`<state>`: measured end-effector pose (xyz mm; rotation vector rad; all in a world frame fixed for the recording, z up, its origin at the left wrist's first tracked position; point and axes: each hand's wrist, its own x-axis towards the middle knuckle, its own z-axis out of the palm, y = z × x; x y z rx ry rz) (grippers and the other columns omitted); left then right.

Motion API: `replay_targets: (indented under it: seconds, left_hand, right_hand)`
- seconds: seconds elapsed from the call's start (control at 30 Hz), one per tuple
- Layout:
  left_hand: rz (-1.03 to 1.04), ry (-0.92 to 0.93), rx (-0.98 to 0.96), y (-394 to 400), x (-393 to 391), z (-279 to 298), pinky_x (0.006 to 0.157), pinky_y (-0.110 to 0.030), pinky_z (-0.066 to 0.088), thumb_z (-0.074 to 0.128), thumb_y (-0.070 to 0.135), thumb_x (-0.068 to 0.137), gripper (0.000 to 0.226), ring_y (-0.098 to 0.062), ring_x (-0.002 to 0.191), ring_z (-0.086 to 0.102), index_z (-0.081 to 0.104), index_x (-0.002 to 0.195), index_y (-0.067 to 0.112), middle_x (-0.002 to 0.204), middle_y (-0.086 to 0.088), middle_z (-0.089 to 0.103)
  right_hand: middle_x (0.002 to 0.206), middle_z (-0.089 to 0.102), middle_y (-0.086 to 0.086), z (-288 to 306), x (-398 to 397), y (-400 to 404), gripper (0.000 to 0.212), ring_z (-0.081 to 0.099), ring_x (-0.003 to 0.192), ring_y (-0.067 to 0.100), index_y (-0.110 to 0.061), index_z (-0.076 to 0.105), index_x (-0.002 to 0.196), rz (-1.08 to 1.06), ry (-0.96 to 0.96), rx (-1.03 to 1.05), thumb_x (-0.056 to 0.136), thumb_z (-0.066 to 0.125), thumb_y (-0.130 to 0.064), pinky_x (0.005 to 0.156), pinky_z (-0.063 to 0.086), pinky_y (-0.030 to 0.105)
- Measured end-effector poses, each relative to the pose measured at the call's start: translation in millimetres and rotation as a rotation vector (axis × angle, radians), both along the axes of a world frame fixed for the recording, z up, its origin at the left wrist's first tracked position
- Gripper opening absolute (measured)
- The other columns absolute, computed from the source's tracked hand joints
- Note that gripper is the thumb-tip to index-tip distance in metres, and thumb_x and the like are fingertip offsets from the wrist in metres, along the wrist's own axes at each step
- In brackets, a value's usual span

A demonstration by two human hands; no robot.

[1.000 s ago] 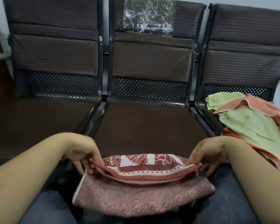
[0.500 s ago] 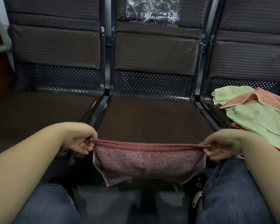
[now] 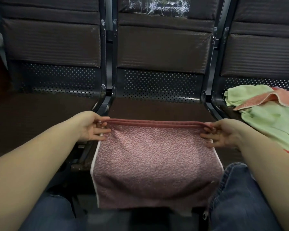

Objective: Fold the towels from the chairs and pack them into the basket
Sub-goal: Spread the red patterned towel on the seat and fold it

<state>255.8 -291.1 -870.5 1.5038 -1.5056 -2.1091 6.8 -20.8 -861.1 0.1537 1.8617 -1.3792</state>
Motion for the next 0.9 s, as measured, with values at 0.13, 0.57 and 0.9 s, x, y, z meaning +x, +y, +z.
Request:
replay_targets:
  seconds: [0.13,0.57,0.9]
  left_hand:
    - [0.083,0.133,0.004,-8.3,-17.0,-5.9,0.105,-0.061,0.028,0.038,0.008,0.098,0.023,-0.027,0.087,0.060,0.061,0.097,0.011,0.075,-0.004,0.052]
    - [0.249,0.462,-0.060,-35.6,-65.3,-21.6,0.103,-0.056,0.028,0.039,0.010,0.097,0.025,-0.022,0.092,0.063,0.063,0.097,0.016,0.067,0.001,0.047]
    - [0.256,0.561,-0.057,-42.8,-58.9,-14.3,0.075,-0.044,0.043,0.034,0.009,0.095,0.031,-0.022,0.091,0.061,0.065,0.101,0.016,0.052,0.004,0.049]
  right_hand:
    - [0.079,0.056,0.003,-4.5,-8.6,-19.2,0.034,0.061,0.075,0.021,-0.015,0.055,0.125,-0.066,0.062,-0.101,0.100,0.034,-0.007,0.104,0.031,0.056]
    - [0.079,0.064,-0.001,-28.7,-50.2,-59.8,0.034,0.057,0.077,0.011,-0.017,0.056,0.116,-0.144,0.276,-0.462,0.101,0.029,-0.002,0.076,0.041,0.032]
    - [0.063,0.068,-0.006,-16.3,-54.7,-61.7,0.031,0.060,0.072,0.010,-0.020,0.058,0.101,-0.101,0.258,-0.597,0.100,0.032,-0.003,0.077,0.046,0.036]
